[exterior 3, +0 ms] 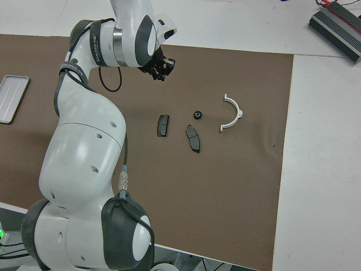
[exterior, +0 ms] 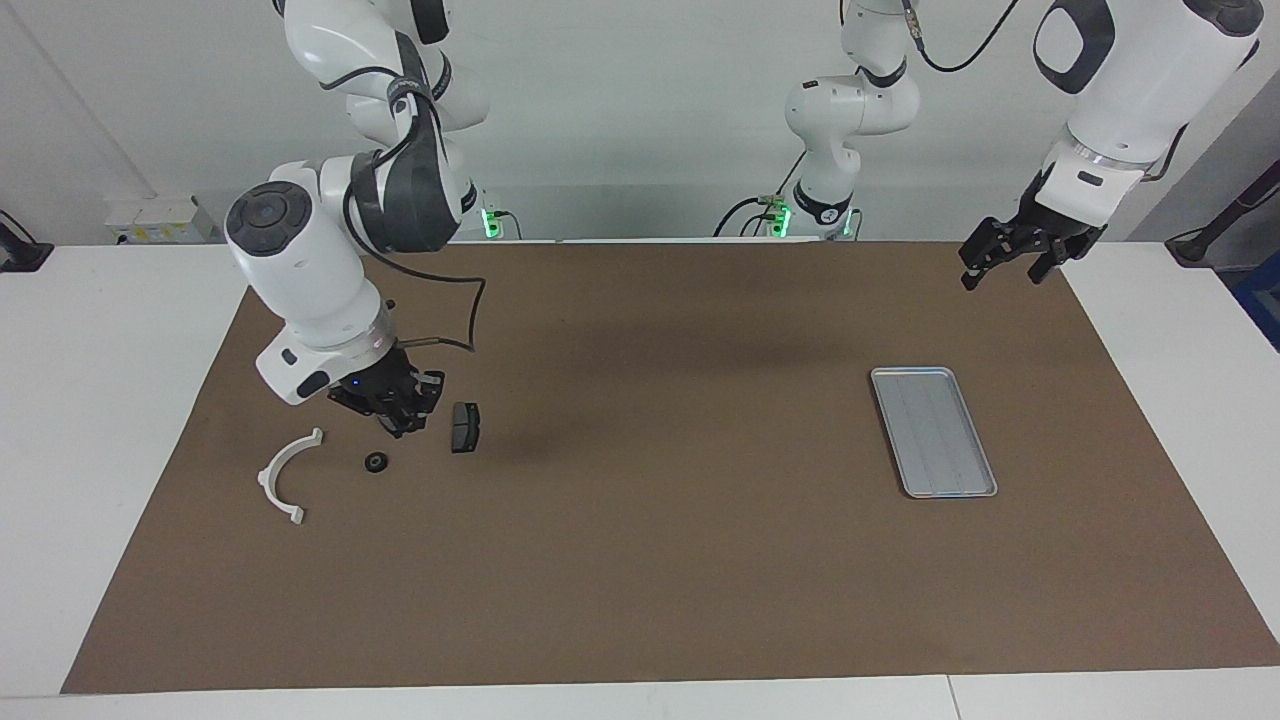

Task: Place bearing gear from tray to pile
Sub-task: 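Carry the bearing with the right gripper beside the brake pads and release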

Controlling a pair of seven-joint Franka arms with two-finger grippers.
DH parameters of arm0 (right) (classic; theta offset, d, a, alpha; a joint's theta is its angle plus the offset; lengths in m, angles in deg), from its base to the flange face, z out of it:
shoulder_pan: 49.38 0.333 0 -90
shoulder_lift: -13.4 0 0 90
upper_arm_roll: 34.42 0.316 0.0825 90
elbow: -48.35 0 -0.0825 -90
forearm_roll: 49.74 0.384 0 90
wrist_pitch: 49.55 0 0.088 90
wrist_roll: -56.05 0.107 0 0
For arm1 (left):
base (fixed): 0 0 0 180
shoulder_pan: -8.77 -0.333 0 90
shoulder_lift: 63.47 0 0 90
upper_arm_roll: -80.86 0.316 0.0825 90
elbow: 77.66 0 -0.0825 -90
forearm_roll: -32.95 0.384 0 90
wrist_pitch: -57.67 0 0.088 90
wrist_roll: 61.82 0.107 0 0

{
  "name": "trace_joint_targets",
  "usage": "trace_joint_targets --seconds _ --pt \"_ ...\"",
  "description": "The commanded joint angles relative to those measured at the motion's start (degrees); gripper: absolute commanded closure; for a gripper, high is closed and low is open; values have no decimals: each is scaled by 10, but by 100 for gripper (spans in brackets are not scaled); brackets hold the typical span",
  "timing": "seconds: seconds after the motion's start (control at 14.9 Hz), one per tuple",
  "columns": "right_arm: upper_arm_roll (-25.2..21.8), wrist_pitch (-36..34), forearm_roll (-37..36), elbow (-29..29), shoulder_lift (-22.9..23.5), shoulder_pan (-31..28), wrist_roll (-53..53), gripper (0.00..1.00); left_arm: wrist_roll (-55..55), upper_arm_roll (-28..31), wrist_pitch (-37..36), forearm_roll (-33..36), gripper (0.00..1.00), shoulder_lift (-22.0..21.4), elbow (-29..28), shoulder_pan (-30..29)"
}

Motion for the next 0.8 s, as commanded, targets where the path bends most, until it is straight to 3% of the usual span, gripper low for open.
trace_joint_targets --seconds 0.0,0.34,0.74 --pt "61 75 -31 -118 -57 -52 -11 100 -1 2 -5 -7 0 -3 3 3" --pt "76 140 -34 -185 -61 -62 -10 100 -1 2 -5 -7 0 -3 3 3" --pt "76 196 -34 -208 -46 -78 -39 100 -1 2 -5 -7 0 -3 3 3"
